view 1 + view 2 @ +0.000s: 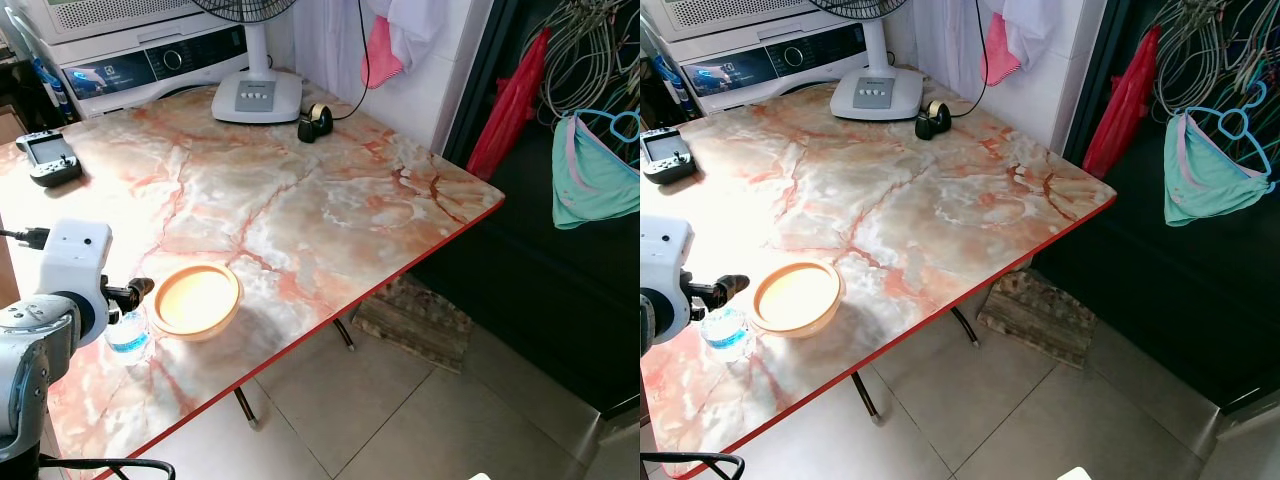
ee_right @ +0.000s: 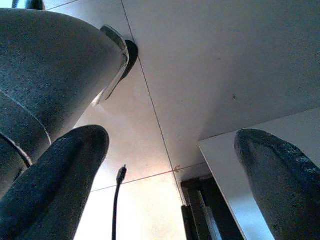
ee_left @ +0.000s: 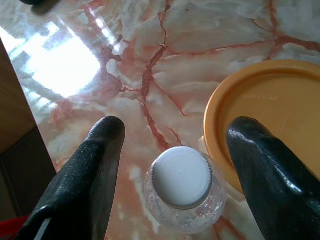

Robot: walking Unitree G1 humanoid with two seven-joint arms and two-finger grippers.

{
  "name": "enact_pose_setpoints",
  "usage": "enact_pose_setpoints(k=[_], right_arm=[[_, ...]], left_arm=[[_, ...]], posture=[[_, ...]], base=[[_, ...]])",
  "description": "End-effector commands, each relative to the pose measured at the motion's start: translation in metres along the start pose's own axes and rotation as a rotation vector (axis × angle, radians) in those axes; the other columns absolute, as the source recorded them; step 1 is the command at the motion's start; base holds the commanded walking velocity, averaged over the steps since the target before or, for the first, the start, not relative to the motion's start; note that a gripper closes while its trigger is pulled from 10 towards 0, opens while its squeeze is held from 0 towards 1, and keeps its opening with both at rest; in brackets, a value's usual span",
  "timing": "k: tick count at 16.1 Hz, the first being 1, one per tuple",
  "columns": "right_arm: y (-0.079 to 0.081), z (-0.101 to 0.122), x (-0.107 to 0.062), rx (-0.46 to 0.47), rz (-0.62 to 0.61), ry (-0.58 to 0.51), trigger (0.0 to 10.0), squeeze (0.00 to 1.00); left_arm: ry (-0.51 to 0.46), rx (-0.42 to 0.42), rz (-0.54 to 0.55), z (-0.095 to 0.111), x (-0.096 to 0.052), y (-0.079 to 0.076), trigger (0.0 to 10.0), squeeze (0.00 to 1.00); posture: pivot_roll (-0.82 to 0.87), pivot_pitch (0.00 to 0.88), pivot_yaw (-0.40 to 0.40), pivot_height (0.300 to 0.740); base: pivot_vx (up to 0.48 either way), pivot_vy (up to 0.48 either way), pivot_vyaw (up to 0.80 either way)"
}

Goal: Restocking fridge

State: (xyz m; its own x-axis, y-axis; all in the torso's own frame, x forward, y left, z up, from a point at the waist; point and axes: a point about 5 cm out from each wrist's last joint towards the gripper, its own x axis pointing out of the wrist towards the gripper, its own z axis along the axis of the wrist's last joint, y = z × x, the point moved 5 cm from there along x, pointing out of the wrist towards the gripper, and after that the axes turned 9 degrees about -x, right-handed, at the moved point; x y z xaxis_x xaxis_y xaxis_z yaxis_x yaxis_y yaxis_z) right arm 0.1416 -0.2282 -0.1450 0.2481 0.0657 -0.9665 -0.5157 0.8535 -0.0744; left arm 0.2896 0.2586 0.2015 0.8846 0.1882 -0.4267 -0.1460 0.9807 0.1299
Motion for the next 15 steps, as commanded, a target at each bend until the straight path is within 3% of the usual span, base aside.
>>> enact_pose_setpoints(k=[1, 9, 11, 15], right_arm=[[-0.003, -0.003, -0.001, 0.001, -0.002, 0.005, 10.0, 0.0], [-0.002, -0.003, -0.001, 0.002, 0.0, 0.004, 10.0, 0.0], [-0.002, -0.003, -0.001, 0.002, 0.001, 0.005, 10.0, 0.0], [-0.002, -0.003, -0.001, 0.0, 0.004, 0.007, 10.0, 0.0]], left_arm=[[0.003, -0.01, 0.013, -0.002, 0.0, 0.004, 10.0, 0.0], [0.024, -0.02, 0.02, -0.01, 0.002, 0.007, 10.0, 0.0], [0.026, -0.023, 0.017, -0.012, 0.002, 0.006, 0.4, 0.0], [0.035, -0.023, 0.013, -0.015, 0.003, 0.006, 0.0, 0.0]], posture=[[0.1, 0.053, -0.055, 0.74], [0.1, 0.056, -0.054, 0.74], [0.1, 0.056, -0.054, 0.74], [0.1, 0.057, -0.054, 0.74]], base=[[0.0, 0.0, 0.0], [0.0, 0.0, 0.0], [0.0, 0.0, 0.0], [0.0, 0.0, 0.0]])
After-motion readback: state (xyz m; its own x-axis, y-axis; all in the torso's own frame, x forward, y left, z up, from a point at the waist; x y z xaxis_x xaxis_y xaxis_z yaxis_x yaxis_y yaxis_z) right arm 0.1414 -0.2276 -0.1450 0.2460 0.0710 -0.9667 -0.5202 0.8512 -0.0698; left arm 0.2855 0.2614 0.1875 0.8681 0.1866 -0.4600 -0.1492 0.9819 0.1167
